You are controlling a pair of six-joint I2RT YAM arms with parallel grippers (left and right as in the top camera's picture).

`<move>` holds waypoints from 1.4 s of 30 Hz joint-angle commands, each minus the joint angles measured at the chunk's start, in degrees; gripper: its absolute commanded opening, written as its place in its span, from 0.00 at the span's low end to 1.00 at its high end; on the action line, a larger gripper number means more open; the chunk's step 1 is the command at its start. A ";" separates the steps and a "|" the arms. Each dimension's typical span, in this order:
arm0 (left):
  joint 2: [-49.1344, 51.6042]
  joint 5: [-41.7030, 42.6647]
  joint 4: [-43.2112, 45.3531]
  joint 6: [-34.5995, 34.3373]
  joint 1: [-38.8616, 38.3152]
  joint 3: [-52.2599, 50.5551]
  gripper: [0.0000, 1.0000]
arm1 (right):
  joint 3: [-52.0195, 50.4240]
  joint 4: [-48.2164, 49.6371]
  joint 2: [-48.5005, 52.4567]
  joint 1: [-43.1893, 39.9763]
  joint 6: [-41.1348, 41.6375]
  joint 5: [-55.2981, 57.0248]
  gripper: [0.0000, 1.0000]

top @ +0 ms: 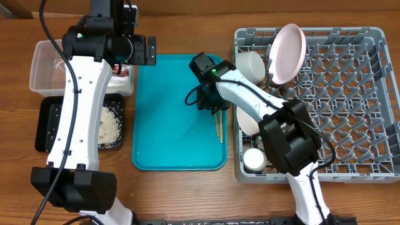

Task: Sort waste into correct bins and load items into the dishwasher
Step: 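Move right gripper back to the teal tray and grasp one chopstick, then carry the chopstick right and drop it into the rack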

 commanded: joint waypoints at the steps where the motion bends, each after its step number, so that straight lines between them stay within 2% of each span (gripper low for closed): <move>1: -0.37 -0.72 0.00 -0.33 -0.02 1.25 1.00 | 0.20 0.00 1.46 -0.31 0.59 -4.92 0.39; 2: -0.37 -0.72 0.00 -0.33 -0.02 1.25 1.00 | 0.20 -0.15 1.49 -0.31 0.59 -5.92 0.33; 4: -0.37 -0.72 0.00 -0.33 -0.02 1.25 1.00 | 0.20 -0.42 1.51 -0.20 0.63 -6.78 0.13; 6: -0.37 -0.72 0.00 -0.33 -0.02 1.25 1.00 | 0.26 -0.28 1.49 0.13 0.63 -6.73 0.04; 11: -0.37 -0.72 0.00 -0.33 -0.02 1.25 1.00 | 2.40 -2.43 0.85 0.33 0.55 -6.45 0.04; 19: -0.37 -0.72 0.00 -0.33 -0.02 1.25 1.00 | 12.76 -14.53 -10.49 0.04 -4.24 -4.22 0.04; 25: -0.37 -0.72 0.00 -0.33 -0.02 1.25 1.00 | 14.97 -25.18 -23.52 -2.29 -4.37 5.60 0.04; 30: -0.37 -0.72 0.00 -0.33 -0.02 1.25 1.00 | 14.86 -37.66 -29.20 -6.84 -3.96 13.62 0.04; 35: -0.37 -0.72 0.00 -0.33 -0.02 1.25 1.00 | 10.08 -39.36 -30.05 -11.78 -6.05 16.52 0.04; 42: -0.37 -0.72 0.00 -0.33 -0.02 1.25 1.00 | -5.46 -34.29 -30.05 -19.26 -8.76 18.58 0.04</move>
